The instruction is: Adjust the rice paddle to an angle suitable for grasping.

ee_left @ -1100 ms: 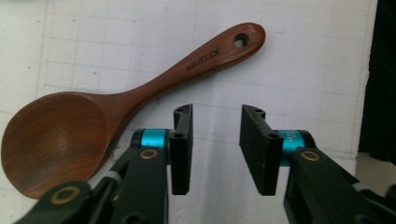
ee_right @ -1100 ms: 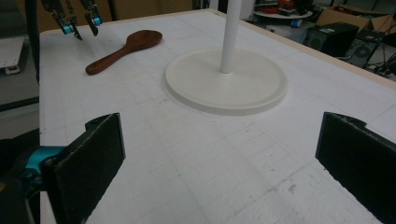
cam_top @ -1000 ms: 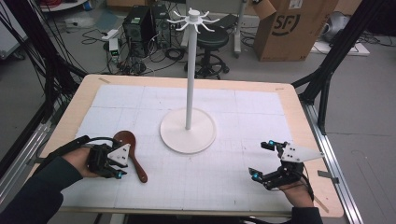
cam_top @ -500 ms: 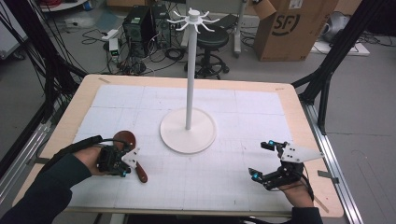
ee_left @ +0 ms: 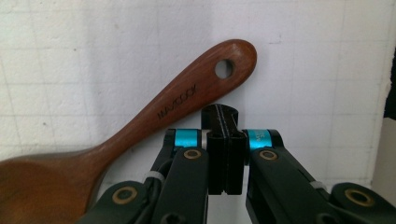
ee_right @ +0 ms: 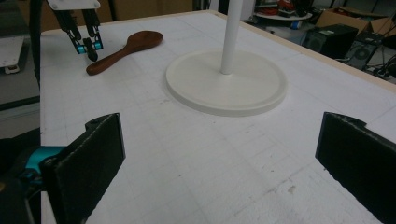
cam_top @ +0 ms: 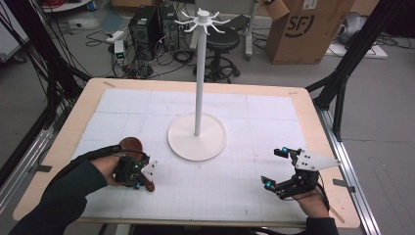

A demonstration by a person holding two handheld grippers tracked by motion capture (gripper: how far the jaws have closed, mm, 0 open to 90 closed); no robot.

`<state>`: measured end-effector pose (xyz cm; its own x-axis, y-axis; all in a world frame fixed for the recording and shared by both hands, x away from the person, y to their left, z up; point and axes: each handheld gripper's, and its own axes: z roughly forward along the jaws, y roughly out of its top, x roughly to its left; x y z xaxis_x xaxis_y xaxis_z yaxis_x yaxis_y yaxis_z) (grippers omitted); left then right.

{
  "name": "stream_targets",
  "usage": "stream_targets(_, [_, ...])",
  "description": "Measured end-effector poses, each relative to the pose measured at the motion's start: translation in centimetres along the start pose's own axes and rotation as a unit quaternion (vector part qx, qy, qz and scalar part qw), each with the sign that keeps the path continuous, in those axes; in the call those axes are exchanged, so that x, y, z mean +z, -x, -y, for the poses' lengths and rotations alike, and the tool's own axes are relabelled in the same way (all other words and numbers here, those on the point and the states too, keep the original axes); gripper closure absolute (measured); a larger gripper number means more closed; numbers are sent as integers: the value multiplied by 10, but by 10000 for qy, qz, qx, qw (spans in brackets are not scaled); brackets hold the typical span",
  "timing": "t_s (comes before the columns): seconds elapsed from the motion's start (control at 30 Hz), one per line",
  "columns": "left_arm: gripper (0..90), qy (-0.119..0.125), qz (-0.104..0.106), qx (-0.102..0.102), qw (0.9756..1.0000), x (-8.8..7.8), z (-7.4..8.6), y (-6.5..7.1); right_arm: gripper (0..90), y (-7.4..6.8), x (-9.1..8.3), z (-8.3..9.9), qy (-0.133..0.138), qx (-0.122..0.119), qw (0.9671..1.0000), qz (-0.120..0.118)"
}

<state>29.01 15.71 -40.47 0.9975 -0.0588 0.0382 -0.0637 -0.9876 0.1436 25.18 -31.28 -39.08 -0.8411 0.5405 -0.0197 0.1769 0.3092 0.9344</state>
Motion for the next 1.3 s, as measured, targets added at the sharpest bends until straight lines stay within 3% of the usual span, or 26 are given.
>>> stream_targets(0.03, [899, -94, 27, 44, 9999, 3, -1, -1, 5, 0, 0, 0, -1, 13, 10000, -15])
stream_targets(0.27, [899, 35, -1, 7, 10000, 5, -7, -5, 5, -1, 1, 0, -23, 13, 10000, -12])
stream_targets(0.97, [898, -18, -5, -93, 10000, 14, -43, -32, 5, -3, 1, 0, -26, 14, 10000, -31])
stream_targets(1.13, [898, 135, 70, -183, 9997, 4, -43, -40, 5, -3, 2, 1, -34, 14, 10000, -45])
stream_targets(1.3, [897, 186, -232, -519, 9982, -15, -32, -60, 5, -4, 3, 1, -60, 25, 10000, -60])
